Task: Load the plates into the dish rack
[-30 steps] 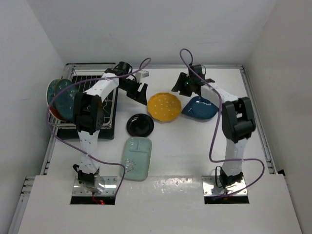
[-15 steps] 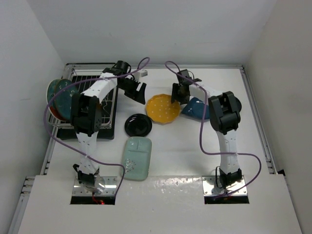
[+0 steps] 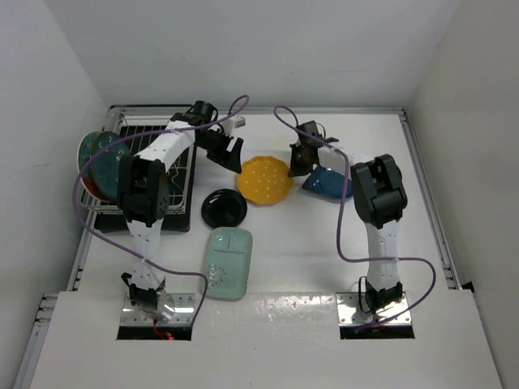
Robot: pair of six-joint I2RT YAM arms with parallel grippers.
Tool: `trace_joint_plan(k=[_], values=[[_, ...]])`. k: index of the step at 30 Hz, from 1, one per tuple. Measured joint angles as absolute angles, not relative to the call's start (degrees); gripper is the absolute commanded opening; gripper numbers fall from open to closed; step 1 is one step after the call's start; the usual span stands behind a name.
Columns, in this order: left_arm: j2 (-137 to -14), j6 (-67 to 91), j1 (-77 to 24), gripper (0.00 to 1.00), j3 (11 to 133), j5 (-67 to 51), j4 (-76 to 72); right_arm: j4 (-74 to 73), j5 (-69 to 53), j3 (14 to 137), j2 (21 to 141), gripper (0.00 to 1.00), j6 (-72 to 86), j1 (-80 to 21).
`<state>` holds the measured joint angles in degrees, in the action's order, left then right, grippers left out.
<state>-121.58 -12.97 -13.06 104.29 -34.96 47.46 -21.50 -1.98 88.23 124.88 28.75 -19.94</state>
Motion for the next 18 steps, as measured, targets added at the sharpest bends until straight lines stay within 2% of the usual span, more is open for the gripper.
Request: trace_joint_plan(k=[7,18], values=[[-121.8,-13.3,-13.0,0.8,104.4,-35.6,47.5,-3.7,-19.2,68.9,117.2,0.0,41.1,-14.5],[-128.4,-13.2,-13.0,0.8,106.4,-31.9,47.5,8.2,-27.9,62.6,115.5,0.0,52.4,-12.5]])
